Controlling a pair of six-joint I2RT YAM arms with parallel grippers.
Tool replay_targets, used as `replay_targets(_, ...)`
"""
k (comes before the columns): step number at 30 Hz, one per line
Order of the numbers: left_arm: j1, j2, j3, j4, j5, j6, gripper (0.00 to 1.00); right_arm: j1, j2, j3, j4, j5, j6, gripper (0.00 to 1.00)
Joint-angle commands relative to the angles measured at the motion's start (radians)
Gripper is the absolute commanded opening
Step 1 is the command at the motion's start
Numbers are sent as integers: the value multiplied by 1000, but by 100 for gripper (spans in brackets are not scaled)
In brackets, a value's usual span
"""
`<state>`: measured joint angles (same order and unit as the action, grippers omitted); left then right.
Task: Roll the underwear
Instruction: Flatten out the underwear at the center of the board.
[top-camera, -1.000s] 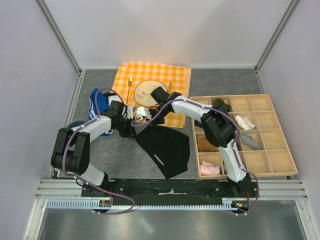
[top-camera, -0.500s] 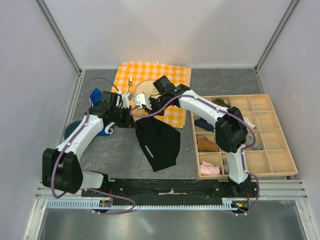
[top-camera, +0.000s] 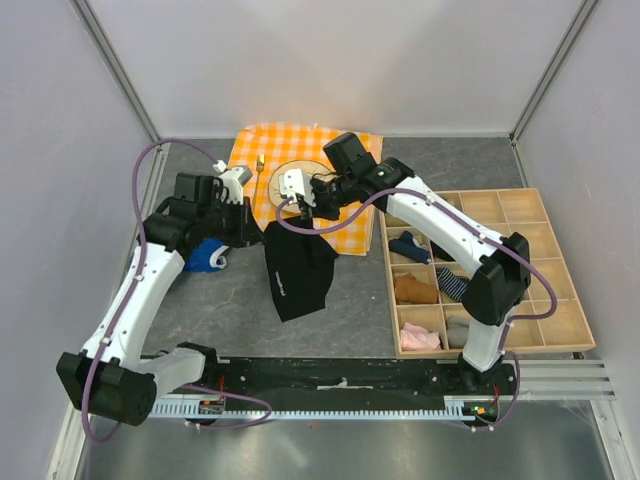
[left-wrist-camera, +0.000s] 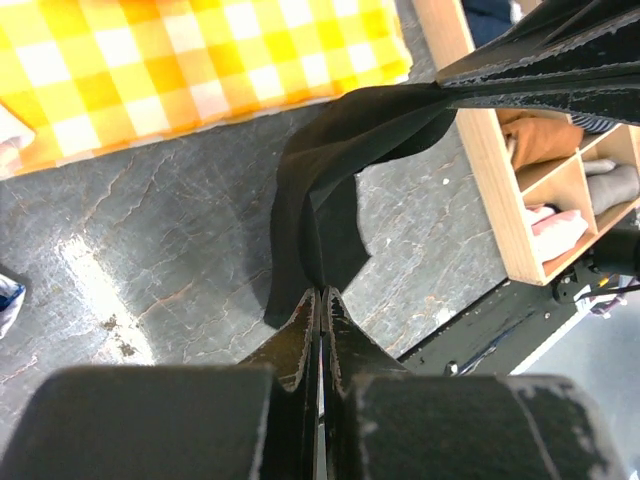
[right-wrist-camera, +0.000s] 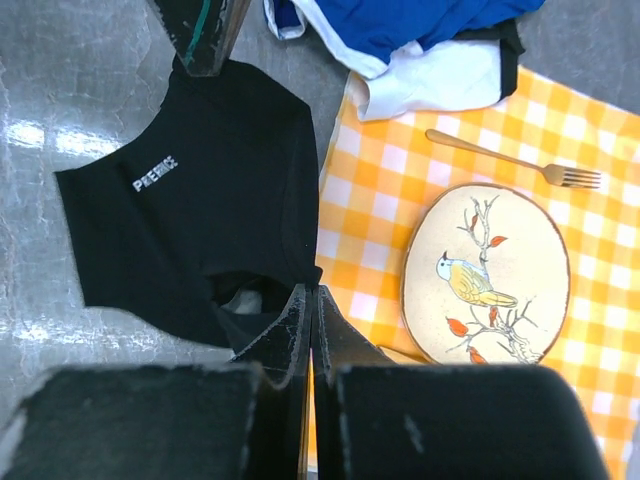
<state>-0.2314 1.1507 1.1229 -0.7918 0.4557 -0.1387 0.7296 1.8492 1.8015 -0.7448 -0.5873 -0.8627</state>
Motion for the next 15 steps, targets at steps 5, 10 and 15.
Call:
replay_targets(5, 0, -85, 158, -130, 72, -16, 2, 42, -143, 7, -33, -46, 40, 0)
replay_targets(10, 0, -115, 183, -152, 70, -15, 2, 60, -188, 9, -34, -46, 74, 0)
replay_targets(15, -2, -131, 196, -158, 78, -16, 2, 60, -215, 9, -33, -36, 91, 0)
